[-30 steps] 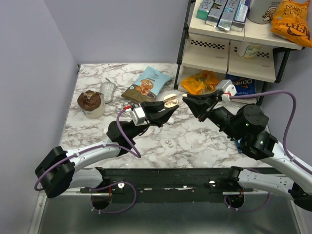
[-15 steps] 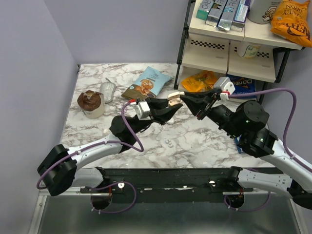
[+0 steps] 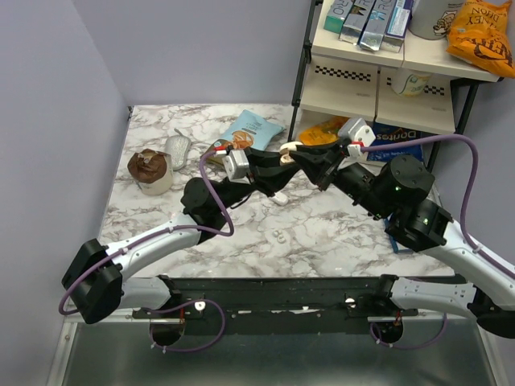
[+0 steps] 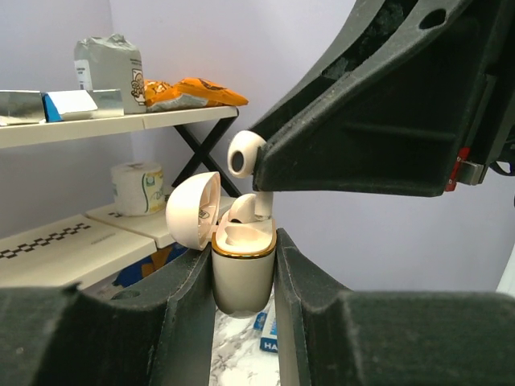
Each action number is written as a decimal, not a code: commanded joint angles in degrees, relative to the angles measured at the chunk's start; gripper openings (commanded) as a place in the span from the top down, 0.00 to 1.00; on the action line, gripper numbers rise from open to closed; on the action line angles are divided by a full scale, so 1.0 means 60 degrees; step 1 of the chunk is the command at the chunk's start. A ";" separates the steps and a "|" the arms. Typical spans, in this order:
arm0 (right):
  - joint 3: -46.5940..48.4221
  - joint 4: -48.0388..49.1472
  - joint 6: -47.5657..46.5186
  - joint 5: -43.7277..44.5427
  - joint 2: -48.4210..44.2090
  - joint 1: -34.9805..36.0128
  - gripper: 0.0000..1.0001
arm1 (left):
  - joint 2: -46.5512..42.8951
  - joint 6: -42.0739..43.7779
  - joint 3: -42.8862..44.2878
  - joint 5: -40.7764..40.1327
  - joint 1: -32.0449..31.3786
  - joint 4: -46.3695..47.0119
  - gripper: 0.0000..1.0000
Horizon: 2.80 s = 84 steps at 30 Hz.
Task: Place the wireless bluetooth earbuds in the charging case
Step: Place the earbud in the charging case.
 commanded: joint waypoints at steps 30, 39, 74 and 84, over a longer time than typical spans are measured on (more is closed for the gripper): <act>0.1490 -0.0147 -0.0818 0.0528 0.0703 0.0063 0.99 | 0.0277 -0.0835 0.1797 0.0851 0.0252 -0.0988 1.00; 0.1387 -0.0103 -0.0847 0.0484 0.0761 0.0049 0.99 | 0.0306 -0.0835 0.1841 0.0807 0.0267 -0.0945 1.00; 0.1241 -0.0235 -0.0642 0.0293 0.0791 0.0049 0.99 | 0.0482 -0.0996 0.2046 0.0528 0.0413 -0.1325 1.00; 0.1182 -0.0205 -0.0686 0.0455 0.0864 0.0063 0.99 | 0.0424 -0.1041 0.1987 0.0587 0.0428 -0.1208 1.00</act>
